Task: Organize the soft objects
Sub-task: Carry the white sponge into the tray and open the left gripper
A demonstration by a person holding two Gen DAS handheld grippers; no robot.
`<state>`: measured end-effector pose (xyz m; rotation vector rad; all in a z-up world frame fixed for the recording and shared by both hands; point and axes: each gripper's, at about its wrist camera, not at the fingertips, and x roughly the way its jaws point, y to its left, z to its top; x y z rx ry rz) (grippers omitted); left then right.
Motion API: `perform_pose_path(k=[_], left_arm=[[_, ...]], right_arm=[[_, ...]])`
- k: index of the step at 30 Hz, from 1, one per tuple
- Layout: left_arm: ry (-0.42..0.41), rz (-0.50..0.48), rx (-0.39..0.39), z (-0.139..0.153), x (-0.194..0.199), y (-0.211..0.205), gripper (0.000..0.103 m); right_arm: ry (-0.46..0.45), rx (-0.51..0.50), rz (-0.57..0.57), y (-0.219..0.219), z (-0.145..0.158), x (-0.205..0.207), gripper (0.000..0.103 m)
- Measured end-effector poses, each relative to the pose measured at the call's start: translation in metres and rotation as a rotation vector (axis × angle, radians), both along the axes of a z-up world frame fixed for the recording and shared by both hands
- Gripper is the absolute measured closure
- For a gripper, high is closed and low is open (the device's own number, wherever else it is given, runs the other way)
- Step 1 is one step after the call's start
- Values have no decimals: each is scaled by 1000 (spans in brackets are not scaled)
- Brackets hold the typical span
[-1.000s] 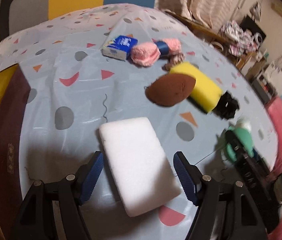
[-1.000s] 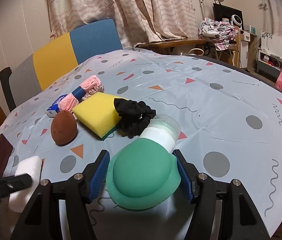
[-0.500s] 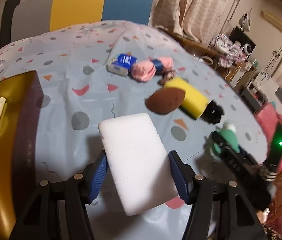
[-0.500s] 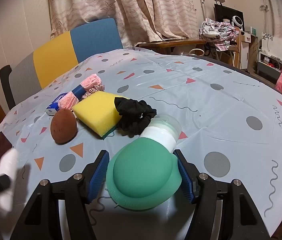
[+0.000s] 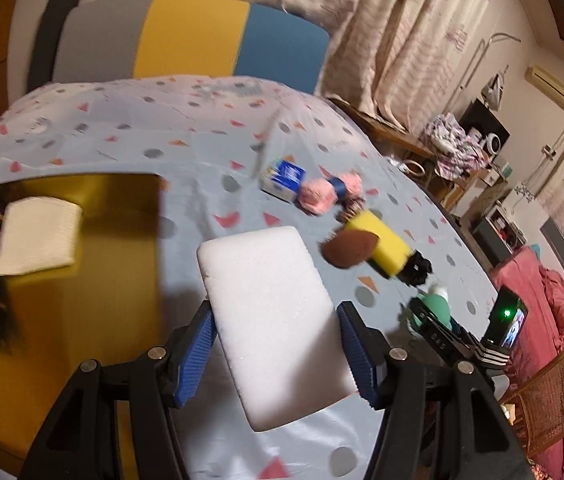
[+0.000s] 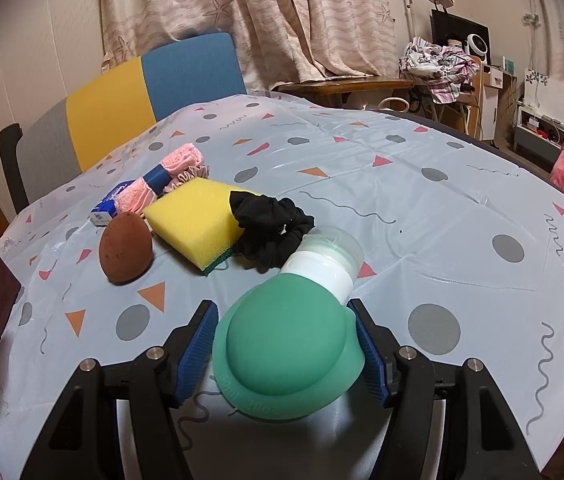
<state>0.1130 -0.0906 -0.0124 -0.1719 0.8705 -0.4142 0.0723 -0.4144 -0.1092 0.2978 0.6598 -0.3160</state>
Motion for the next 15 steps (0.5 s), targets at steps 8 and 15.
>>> perform_pose_path(k=[8, 15], left_arm=[[47, 115, 54, -7, 12, 76, 41], [146, 214, 72, -31, 31, 135, 41]], right_arm=[[12, -13, 3, 1, 0, 1, 36], [22, -23, 3, 2, 1, 2, 36]])
